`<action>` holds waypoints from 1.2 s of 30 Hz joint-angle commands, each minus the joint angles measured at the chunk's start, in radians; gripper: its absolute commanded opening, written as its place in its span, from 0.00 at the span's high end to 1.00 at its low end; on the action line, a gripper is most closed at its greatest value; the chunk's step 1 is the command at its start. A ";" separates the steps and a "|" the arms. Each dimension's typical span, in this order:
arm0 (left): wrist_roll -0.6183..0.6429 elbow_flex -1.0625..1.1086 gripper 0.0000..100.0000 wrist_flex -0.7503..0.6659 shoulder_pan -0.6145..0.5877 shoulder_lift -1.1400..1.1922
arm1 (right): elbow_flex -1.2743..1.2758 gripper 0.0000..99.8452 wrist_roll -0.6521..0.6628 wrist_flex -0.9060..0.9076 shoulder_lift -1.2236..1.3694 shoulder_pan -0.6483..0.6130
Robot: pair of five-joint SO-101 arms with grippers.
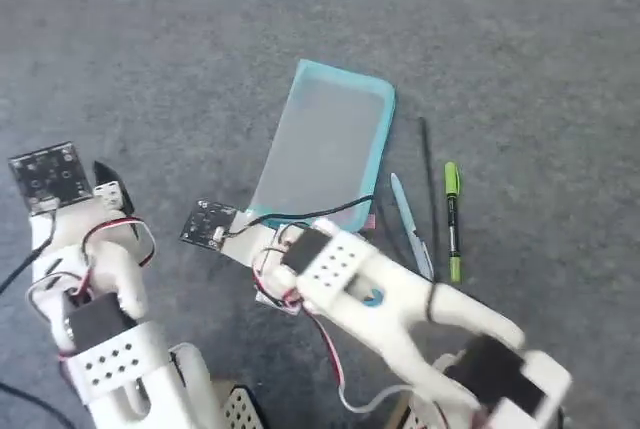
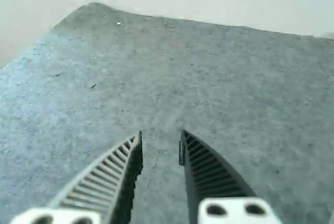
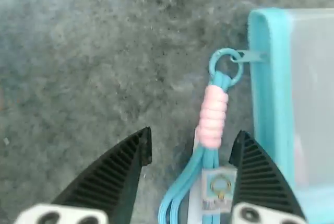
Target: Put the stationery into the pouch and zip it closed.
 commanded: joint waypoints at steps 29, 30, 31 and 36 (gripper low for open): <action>0.003 0.024 0.88 -0.035 0.086 -0.017 | -0.235 0.99 0.011 -0.025 0.246 0.064; 0.003 0.024 0.88 -0.035 0.086 -0.017 | -0.236 0.99 0.006 -0.015 0.242 0.064; 0.003 0.024 0.88 -0.035 0.087 -0.017 | -0.238 0.99 -0.005 0.002 0.232 0.067; -0.002 0.042 0.89 -0.034 0.161 -0.017 | -0.230 0.99 -0.021 0.133 0.067 0.133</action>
